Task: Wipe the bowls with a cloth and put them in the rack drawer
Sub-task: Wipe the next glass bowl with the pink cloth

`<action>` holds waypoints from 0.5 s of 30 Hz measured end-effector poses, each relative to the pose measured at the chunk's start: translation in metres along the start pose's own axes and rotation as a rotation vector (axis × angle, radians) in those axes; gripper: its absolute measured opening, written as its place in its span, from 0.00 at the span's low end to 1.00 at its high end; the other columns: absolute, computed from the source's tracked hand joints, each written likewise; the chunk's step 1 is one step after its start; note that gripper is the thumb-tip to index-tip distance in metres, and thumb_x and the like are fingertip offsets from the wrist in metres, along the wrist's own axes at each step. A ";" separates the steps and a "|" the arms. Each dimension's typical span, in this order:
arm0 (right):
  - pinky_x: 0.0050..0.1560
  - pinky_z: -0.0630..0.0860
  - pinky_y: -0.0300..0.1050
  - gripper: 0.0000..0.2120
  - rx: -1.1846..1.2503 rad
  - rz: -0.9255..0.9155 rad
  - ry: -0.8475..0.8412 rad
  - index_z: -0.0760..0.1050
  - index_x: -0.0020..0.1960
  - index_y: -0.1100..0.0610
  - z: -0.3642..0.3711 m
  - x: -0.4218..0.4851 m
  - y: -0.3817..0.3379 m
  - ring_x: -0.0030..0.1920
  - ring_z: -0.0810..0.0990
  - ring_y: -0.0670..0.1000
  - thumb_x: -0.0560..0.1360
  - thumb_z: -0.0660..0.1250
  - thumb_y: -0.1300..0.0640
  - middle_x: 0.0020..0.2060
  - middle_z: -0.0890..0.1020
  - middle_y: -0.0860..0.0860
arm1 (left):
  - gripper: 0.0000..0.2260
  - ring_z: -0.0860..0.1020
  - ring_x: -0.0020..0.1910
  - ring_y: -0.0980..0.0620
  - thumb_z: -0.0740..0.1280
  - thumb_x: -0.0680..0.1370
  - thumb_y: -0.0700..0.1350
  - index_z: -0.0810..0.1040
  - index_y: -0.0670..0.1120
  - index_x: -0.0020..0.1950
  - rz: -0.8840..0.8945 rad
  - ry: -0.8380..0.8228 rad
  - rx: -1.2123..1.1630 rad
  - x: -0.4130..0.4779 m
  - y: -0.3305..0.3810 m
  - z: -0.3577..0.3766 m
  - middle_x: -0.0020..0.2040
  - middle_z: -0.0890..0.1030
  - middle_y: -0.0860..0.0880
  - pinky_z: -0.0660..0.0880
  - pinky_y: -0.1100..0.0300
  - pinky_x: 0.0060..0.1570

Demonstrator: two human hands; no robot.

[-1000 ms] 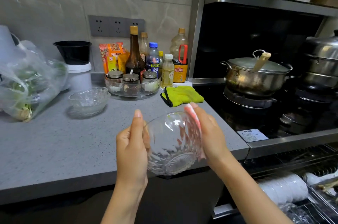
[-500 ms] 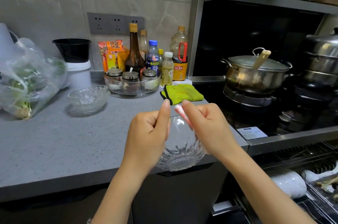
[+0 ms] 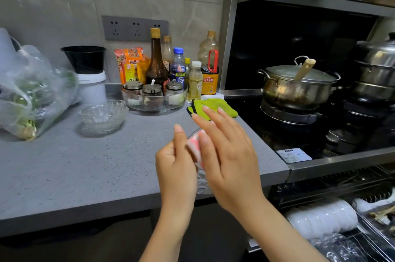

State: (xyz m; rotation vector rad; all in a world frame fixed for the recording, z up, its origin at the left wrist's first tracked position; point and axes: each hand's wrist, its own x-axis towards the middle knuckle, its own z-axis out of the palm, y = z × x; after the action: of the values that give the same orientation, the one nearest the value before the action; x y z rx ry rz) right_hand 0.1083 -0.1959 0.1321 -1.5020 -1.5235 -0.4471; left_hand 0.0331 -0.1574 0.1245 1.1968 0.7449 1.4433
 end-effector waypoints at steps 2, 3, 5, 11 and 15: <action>0.68 0.65 0.43 0.23 0.213 0.113 -0.030 0.73 0.67 0.49 -0.004 0.005 0.010 0.70 0.67 0.41 0.81 0.47 0.46 0.66 0.75 0.43 | 0.28 0.62 0.23 0.57 0.56 0.82 0.52 0.63 0.48 0.21 0.036 0.056 0.012 0.000 0.004 -0.001 0.21 0.62 0.54 0.63 0.69 0.25; 0.67 0.67 0.40 0.24 0.331 0.182 -0.034 0.73 0.67 0.48 -0.006 0.006 0.013 0.68 0.69 0.39 0.80 0.46 0.44 0.64 0.75 0.41 | 0.28 0.61 0.23 0.57 0.56 0.82 0.52 0.61 0.49 0.21 0.043 0.080 0.010 0.002 0.005 -0.003 0.21 0.60 0.55 0.62 0.70 0.25; 0.64 0.66 0.33 0.24 0.455 0.262 -0.020 0.70 0.68 0.45 -0.006 0.002 0.015 0.67 0.69 0.37 0.79 0.44 0.42 0.64 0.75 0.39 | 0.27 0.62 0.26 0.56 0.56 0.82 0.52 0.61 0.50 0.23 0.051 0.115 0.002 0.005 0.004 -0.005 0.22 0.60 0.54 0.61 0.72 0.25; 0.71 0.63 0.51 0.22 -0.060 -0.028 0.001 0.71 0.69 0.50 0.007 -0.007 -0.001 0.73 0.64 0.48 0.82 0.48 0.47 0.70 0.71 0.47 | 0.28 0.69 0.26 0.54 0.57 0.81 0.55 0.71 0.39 0.26 0.020 0.008 0.019 0.002 -0.002 -0.003 0.24 0.70 0.45 0.67 0.62 0.30; 0.54 0.74 0.50 0.21 0.216 0.151 -0.044 0.80 0.54 0.54 0.003 0.009 0.008 0.56 0.78 0.49 0.79 0.50 0.47 0.52 0.81 0.47 | 0.26 0.60 0.22 0.57 0.57 0.79 0.56 0.63 0.47 0.23 0.069 -0.006 0.074 0.001 0.002 -0.007 0.21 0.62 0.53 0.59 0.66 0.24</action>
State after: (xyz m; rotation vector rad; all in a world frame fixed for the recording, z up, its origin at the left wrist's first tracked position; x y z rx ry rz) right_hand 0.1163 -0.1868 0.1348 -1.4514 -1.4303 -0.1564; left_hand 0.0261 -0.1560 0.1248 1.2941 0.7651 1.4784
